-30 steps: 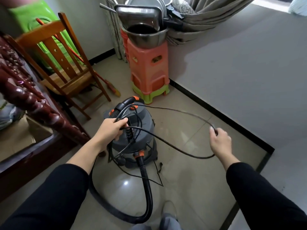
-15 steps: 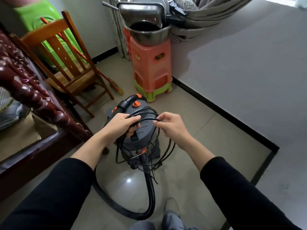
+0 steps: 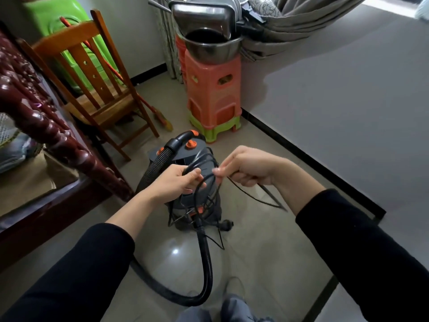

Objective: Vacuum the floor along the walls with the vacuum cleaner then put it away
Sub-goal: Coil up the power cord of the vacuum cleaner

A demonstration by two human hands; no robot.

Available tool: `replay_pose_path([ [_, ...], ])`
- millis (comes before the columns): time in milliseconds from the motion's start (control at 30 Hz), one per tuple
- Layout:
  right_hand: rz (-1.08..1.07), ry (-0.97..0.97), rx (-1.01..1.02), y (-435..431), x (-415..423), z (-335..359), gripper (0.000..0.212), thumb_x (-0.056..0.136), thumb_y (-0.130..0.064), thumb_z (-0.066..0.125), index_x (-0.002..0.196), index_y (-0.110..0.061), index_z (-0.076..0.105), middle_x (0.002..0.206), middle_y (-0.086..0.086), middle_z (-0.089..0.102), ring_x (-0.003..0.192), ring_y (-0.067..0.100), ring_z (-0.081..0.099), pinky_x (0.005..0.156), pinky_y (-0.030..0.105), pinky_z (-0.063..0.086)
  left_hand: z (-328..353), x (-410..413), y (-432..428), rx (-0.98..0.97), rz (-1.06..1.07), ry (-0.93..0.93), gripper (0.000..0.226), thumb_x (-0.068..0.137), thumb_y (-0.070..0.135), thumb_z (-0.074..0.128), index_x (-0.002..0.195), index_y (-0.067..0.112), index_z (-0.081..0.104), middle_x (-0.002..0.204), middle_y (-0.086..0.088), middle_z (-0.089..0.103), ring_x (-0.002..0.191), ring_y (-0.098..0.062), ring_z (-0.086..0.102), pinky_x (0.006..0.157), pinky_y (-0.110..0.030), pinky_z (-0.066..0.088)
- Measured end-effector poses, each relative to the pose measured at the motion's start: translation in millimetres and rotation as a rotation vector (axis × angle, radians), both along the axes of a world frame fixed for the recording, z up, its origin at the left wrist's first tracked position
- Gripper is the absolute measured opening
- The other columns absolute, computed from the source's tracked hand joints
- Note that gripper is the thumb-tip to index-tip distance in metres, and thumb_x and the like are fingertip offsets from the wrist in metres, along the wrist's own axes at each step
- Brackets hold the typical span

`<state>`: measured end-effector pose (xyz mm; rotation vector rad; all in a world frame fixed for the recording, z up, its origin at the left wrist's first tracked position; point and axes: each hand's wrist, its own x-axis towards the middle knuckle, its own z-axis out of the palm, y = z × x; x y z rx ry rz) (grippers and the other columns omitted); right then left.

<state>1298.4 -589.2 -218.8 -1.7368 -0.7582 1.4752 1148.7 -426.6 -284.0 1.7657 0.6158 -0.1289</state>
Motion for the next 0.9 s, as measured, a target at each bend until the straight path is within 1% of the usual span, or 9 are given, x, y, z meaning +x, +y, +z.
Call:
replay_pose_path([
  [233, -0.500, 0.283, 0.330, -6.9, 34.3, -0.4, 0.019, 0.094, -0.021, 0.056, 0.085, -0.007, 0.065, 0.045, -0.010, 0.027, 0.035, 0.002, 0.021, 0.033, 0.015, 0.017, 4.6, -9.2, -8.8, -0.449, 0.017, 0.045, 0.031, 0.099, 0.028, 0.051, 0.086, 0.003, 0.065, 0.073, -0.016, 0.069, 0.072, -0.029, 0.071, 0.072, -0.038, 0.059],
  [367, -0.802, 0.269, 0.219, -12.5, 35.8, -29.5, 0.021, 0.098, -0.022, 0.054, 0.087, -0.006, 0.061, 0.044, -0.007, 0.025, 0.034, 0.004, 0.020, 0.032, 0.017, 0.016, 2.6, -4.3, -13.6, -0.421, 0.053, 0.033, 0.036, 0.102, 0.030, 0.039, 0.076, 0.012, 0.056, 0.047, 0.005, 0.035, 0.039, -0.009, 0.032, 0.051, -0.027, 0.044],
  [500, -0.610, -0.090, 0.022, -12.5, 9.5, -61.9, 0.023, 0.095, -0.021, 0.060, 0.107, -0.003, 0.065, 0.064, 0.001, 0.046, 0.050, 0.008, 0.040, 0.041, 0.017, 0.032, 8.6, -4.8, -14.2, -0.590, 0.070, 0.036, 0.043, 0.091, 0.043, 0.037, 0.066, 0.012, 0.054, 0.042, 0.007, 0.024, 0.036, -0.009, 0.019, 0.040, -0.022, 0.025],
  [567, -0.422, -0.268, 0.016, -10.5, -0.4, -71.1, 0.050, 0.084, -0.009, 0.069, 0.132, -0.012, 0.055, 0.104, 0.004, 0.060, 0.083, 0.010, 0.054, 0.063, 0.017, 0.046, 11.7, -6.4, -13.1, -0.581, 0.016, 0.062, 0.050, 0.085, 0.057, 0.042, 0.062, 0.013, 0.051, 0.043, 0.006, 0.023, 0.036, -0.010, 0.017, 0.039, -0.021, 0.023],
  [633, -0.244, -0.339, 0.038, -6.8, -7.2, -76.3, 0.091, 0.072, -0.009, 0.079, 0.148, -0.028, 0.033, 0.152, 0.002, 0.031, 0.132, 0.018, 0.036, 0.101, 0.027, 0.040, 14.4, -9.4, -12.9, -0.541, -0.073, 0.109, 0.057, 0.084, 0.067, 0.045, 0.059, 0.016, 0.046, 0.045, 0.005, 0.022, 0.038, -0.011, 0.016, 0.039, -0.020, 0.023],
  [700, -0.043, -0.448, 0.045, 0.5, -17.3, -81.6, 0.101, 0.067, -0.024, 0.086, 0.148, -0.041, 0.028, 0.162, -0.005, 0.008, 0.148, 0.016, 0.001, 0.116, 0.044, 0.015, 14.4, -13.0, -12.3, -0.518, -0.179, 0.139, 0.059, 0.085, 0.070, 0.045, 0.058, 0.018, 0.042, 0.046, 0.005, 0.022, 0.039, -0.012, 0.017, 0.038, -0.020, 0.024],
  [800, -0.042, -0.538, 0.084, 10.3, -24.0, -90.5, 0.036, 0.079, -0.034, 0.077, 0.113, -0.025, 0.069, 0.135, 0.000, 0.057, 0.134, 0.014, 0.041, 0.111, 0.041, 0.030, 9.5, -18.4, -9.4, -0.482, -0.210, 0.137, 0.057, 0.084, 0.069, 0.050, 0.058, 0.019, 0.042, 0.047, 0.005, 0.024, 0.039, -0.011, 0.019, 0.038, -0.020, 0.027],
  [833, -0.081, -0.515, 0.088, 11.5, -22.5, -93.2, 0.019, 0.084, -0.032, 0.072, 0.095, -0.016, 0.075, 0.103, 0.001, 0.071, 0.103, 0.012, 0.061, 0.095, 0.037, 0.046, 6.3, -20.8, -6.1, -0.431, -0.166, 0.132, 0.057, 0.083, 0.070, 0.053, 0.059, 0.019, 0.044, 0.049, 0.004, 0.025, 0.040, -0.011, 0.020, 0.038, -0.019, 0.028],
  [900, -0.070, -0.511, 0.060, 10.4, -16.5, -99.8, 0.024, 0.089, -0.031, 0.066, 0.077, -0.011, 0.074, 0.061, -0.002, 0.062, 0.056, 0.010, 0.056, 0.060, 0.030, 0.048, -2.8, -28.2, 2.3, -0.248, -0.056, 0.127, 0.060, 0.080, 0.072, 0.056, 0.065, 0.014, 0.056, 0.054, 0.003, 0.034, 0.042, -0.009, 0.027, 0.043, -0.016, 0.032],
])
